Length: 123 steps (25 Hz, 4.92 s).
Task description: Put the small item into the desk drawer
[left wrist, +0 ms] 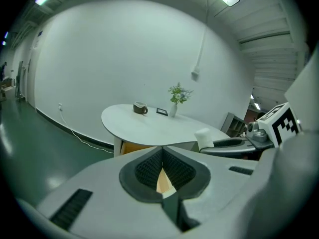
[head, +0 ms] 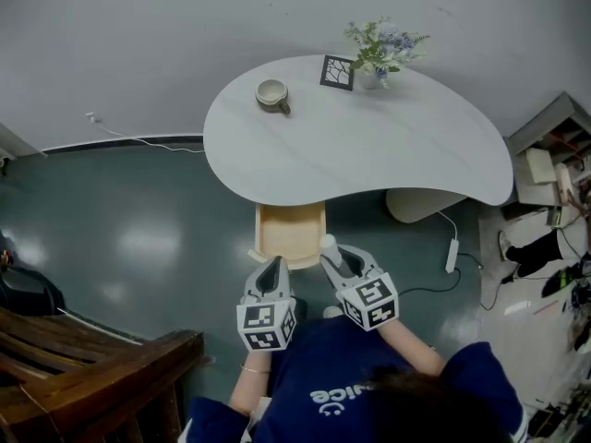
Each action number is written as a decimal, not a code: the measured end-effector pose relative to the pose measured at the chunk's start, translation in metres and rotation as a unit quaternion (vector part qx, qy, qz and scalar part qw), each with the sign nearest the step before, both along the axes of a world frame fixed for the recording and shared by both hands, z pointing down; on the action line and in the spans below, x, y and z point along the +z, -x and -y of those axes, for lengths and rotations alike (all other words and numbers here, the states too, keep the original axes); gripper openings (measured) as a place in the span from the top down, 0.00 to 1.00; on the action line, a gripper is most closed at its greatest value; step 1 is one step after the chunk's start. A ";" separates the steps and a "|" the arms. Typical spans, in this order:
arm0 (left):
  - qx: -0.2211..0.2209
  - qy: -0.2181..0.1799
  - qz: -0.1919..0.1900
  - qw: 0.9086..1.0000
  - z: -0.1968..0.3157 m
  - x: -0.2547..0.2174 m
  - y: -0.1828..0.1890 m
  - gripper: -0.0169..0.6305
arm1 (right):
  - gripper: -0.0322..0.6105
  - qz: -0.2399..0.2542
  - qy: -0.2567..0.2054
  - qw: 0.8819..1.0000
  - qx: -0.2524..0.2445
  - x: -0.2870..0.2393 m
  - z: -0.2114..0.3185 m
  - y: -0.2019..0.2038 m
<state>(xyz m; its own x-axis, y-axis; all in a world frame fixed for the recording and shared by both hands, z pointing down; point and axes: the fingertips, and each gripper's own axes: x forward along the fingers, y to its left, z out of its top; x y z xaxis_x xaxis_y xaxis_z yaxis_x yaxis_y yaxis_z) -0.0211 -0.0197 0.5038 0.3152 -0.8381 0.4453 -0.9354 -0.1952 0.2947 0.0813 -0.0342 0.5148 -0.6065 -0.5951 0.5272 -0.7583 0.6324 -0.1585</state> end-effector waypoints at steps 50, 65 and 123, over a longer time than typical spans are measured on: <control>-0.062 -0.003 0.058 0.996 0.070 -0.004 0.079 0.97 | 0.73 -0.055 0.058 0.994 -0.068 0.047 0.084 0.075; -0.119 0.028 0.071 0.990 0.065 0.005 0.098 0.97 | 0.73 -0.089 0.127 0.978 -0.140 0.101 0.087 0.096; -0.239 0.152 0.079 0.956 -0.011 0.056 0.121 0.97 | 0.73 -0.323 0.130 0.854 -0.385 0.269 0.070 0.118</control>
